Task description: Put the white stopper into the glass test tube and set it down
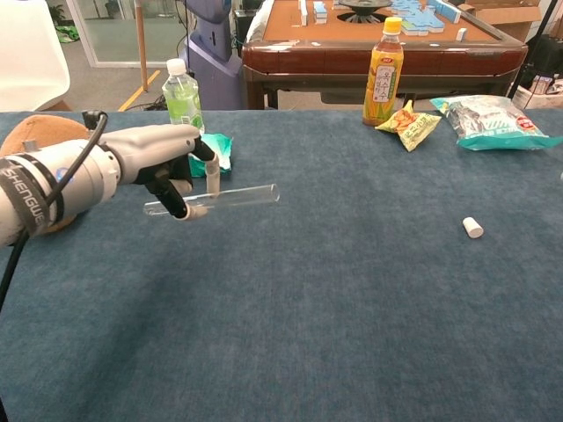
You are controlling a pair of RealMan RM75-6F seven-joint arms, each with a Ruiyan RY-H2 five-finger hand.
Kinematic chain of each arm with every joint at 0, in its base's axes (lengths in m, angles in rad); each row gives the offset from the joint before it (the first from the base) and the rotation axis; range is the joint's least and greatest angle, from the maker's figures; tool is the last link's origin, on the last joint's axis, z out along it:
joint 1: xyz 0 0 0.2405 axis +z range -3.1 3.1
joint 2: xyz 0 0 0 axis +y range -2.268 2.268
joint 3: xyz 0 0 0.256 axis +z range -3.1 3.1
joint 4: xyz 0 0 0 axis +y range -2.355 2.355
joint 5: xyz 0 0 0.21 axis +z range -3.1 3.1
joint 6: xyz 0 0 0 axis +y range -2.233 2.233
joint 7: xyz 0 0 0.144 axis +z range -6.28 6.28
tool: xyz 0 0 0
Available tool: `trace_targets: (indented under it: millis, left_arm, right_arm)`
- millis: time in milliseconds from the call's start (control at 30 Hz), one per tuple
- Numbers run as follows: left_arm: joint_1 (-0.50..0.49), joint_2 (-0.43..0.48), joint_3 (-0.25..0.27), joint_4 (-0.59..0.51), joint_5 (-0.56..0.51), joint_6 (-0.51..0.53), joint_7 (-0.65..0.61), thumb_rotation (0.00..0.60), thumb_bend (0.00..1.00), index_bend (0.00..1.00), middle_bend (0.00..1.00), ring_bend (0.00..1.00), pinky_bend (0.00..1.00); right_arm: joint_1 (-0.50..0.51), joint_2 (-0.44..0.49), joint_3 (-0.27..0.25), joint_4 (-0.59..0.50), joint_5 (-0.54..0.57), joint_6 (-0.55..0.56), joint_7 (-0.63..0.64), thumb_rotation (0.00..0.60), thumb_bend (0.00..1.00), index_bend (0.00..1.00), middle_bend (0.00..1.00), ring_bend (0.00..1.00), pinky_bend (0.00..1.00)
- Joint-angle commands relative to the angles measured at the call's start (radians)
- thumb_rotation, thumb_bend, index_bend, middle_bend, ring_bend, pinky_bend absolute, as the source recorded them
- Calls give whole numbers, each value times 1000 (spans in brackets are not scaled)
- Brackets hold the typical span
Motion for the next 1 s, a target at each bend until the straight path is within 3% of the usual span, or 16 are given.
trace_targets:
  millis: [33,367,1000]
  left_arm:
    - [7,6,5,-9,6,5,-2,600,319,566,1000,1000,1000]
    - [17,12,13,-22,17,7,-5,600,318,565,1000,1000,1000]
    - [34,13,23,-23,35,1,-17,600,318,565,1000,1000,1000]
  right_arm:
    - [51,-26,-13,16,75,-79,-42,600,640,201,1000,1000,1000]
    - [124,-110,-16,89,208,-146,-102,600,645,201,1000,1000,1000]
    - [224,-235,-30,177,343,-182,-162,600,645,201,1000,1000,1000]
